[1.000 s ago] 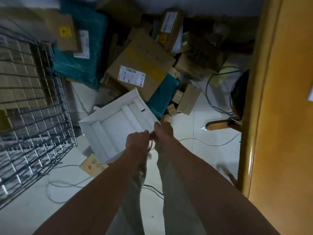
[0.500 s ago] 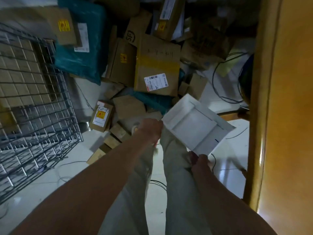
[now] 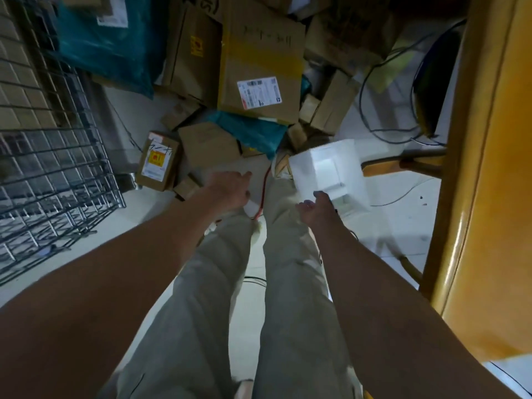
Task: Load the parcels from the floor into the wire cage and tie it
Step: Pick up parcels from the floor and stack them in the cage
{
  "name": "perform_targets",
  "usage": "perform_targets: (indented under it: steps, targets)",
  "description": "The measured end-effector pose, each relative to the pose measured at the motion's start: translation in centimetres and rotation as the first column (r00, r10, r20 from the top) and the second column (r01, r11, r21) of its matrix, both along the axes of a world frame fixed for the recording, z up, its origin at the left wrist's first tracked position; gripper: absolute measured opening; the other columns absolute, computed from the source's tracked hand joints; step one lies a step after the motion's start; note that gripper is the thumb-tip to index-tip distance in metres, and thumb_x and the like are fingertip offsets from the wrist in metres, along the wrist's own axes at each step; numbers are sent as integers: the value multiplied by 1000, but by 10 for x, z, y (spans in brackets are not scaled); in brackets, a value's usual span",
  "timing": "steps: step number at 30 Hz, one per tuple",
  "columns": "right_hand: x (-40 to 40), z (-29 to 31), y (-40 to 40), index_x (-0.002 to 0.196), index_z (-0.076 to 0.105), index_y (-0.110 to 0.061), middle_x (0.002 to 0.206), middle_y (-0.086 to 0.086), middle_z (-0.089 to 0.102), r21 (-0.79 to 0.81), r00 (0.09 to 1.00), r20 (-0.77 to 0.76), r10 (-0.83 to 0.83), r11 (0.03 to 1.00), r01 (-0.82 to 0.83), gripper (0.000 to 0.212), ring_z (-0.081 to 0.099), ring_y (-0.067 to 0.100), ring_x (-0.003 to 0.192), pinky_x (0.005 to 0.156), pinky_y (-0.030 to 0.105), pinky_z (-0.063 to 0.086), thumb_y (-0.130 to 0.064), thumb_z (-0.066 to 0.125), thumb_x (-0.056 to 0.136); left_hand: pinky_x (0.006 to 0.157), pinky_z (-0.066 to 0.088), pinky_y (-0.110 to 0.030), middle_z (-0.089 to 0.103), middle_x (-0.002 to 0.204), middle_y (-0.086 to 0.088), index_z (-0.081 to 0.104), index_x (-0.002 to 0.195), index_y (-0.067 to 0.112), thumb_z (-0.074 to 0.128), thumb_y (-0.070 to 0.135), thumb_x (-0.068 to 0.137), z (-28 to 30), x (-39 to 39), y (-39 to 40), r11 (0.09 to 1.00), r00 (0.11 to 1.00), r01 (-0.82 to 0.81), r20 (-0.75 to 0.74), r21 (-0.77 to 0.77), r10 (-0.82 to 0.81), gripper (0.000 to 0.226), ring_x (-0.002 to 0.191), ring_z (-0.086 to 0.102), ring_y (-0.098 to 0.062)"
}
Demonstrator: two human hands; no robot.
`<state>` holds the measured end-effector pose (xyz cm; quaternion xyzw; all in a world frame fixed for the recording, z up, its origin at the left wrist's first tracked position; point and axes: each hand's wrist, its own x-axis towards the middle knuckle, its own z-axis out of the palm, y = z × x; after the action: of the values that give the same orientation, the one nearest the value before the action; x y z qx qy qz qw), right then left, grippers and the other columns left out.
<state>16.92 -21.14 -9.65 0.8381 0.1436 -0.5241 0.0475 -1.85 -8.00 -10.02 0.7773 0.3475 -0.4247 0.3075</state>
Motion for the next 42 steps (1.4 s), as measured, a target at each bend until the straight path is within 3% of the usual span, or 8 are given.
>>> perform_targets:
  steps: [6, 13, 21, 25, 30, 35, 40, 42]
  targets:
    - [-25, -32, 54, 143, 49, -2, 141, 18, 54, -13, 998, -29, 61, 998, -61, 43, 52, 33, 129, 86, 27, 43, -21, 37, 106, 78, 42, -38, 60, 132, -15, 35, 151, 12, 41, 30, 106, 13, -3, 10, 997, 995, -79, 63, 14, 78, 49, 116, 60, -32]
    - [-44, -53, 111, 135, 54, -14, 133, 13, 56, 133, 844, 110, 525, 833, -536, 39, 56, 33, 122, 94, 41, 48, -29, 43, 101, 91, 47, -41, 59, 130, -18, 45, 143, 7, 44, 30, 105, -13, -22, 33, 972, 969, -235, 75, -23, 236, 45, 119, 57, -34]
    - [-19, -101, 154, 136, 47, -10, 134, 16, 50, 144, 814, 251, 523, 812, -566, 42, 50, 35, 125, 94, 47, 47, -27, 49, 98, 95, 44, -42, 51, 144, -21, 32, 155, 7, 44, 32, 107, -78, -40, 70, 909, 909, -417, 7, -14, 417, 56, 128, 52, -37]
    - [10, -148, 178, 148, 35, -14, 143, 18, 45, 237, 921, 373, 112, 948, -211, 57, 48, 36, 127, 95, 48, 47, -35, 51, 98, 84, 46, -43, 53, 140, -23, 27, 155, 7, 45, 38, 106, -116, -25, 109, 653, 645, -756, 237, 54, 727, 60, 117, 60, -40]
    - [59, -220, 208, 145, 44, -7, 142, 14, 52, 192, 968, 103, -228, 960, 205, 60, 53, 34, 127, 108, 47, 44, -48, 42, 101, 110, 44, -47, 45, 153, -14, 27, 158, 16, 50, 69, 93, -174, 9, 174, 238, 208, -959, 188, -152, 960, 87, 135, 50, -35]
    - [53, -239, 216, 144, 47, -10, 140, 12, 58, 155, 898, -104, -428, 885, 440, 81, 59, 32, 120, 104, 49, 50, -62, 55, 83, 104, 49, -43, 52, 144, -10, 34, 151, 14, 77, 62, 80, -200, 21, 179, 100, 80, -977, 110, -186, 991, 96, 126, 55, -30]
    - [29, -173, 193, 132, 51, -7, 131, 15, 62, 288, 888, 93, -451, 866, 410, 52, 61, 34, 114, 96, 46, 51, -49, 46, 101, 90, 59, -41, 67, 126, 0, 51, 142, 19, 84, 81, 50, -137, -16, 157, -107, -111, -963, 0, -246, 994, 116, 107, 67, -22]
    - [11, -121, 180, 126, 52, -15, 130, 12, 62, 313, 877, 10, -480, 835, 453, 50, 61, 32, 111, 95, 45, 51, -56, 45, 98, 87, 61, -47, 73, 119, -2, 60, 134, 23, 83, 89, 32, -106, -48, 138, -153, -152, -951, -25, -268, 988, 123, 101, 73, -25]
